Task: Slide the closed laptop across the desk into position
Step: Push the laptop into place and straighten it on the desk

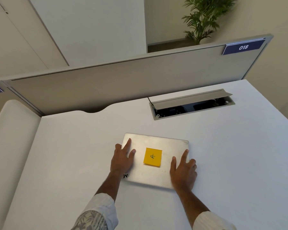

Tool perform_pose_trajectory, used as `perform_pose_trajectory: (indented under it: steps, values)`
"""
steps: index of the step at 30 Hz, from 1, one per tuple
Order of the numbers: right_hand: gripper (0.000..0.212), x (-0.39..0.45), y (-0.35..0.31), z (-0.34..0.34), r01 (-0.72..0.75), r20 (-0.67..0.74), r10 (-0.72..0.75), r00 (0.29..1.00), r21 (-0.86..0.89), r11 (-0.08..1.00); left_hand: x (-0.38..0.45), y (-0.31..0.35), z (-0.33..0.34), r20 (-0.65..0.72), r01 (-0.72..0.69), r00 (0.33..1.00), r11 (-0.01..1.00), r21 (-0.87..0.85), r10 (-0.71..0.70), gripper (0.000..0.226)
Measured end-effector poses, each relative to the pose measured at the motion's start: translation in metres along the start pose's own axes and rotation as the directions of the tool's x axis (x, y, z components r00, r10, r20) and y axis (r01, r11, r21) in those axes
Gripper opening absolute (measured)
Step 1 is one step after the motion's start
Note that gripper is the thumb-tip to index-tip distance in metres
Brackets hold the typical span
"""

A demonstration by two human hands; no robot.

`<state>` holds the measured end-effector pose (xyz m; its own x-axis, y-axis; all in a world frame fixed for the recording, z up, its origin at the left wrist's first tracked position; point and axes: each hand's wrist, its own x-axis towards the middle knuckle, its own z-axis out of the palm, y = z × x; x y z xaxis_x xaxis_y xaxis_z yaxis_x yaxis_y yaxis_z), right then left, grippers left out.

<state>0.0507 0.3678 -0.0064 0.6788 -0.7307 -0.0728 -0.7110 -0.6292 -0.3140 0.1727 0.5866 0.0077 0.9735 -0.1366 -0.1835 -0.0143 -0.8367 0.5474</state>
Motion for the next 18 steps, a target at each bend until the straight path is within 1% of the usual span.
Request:
perform_pose_trajectory:
  steps: [3, 8, 18]
  values:
    - [0.069, 0.0017, -0.0012, -0.0004, 0.003, 0.008, -0.003, 1.0, -0.015, 1.0, 0.0037, -0.0023, 0.0008, -0.004, -0.014, 1.0, 0.999, 0.036, 0.014, 0.06]
    - [0.068, 0.0019, 0.0006, -0.0006, 0.005, 0.02, -0.004, 1.0, -0.047, 0.999, 0.0071, -0.0039, 0.0006, 0.011, -0.073, 0.997, 0.985, 0.157, 0.072, 0.061]
    - [0.068, -0.0005, 0.0002, 0.0014, 0.018, 0.04, -0.015, 0.999, -0.078, 0.997, 0.0076, -0.0042, -0.001, 0.025, -0.107, 0.994, 0.962, 0.251, 0.104, 0.062]
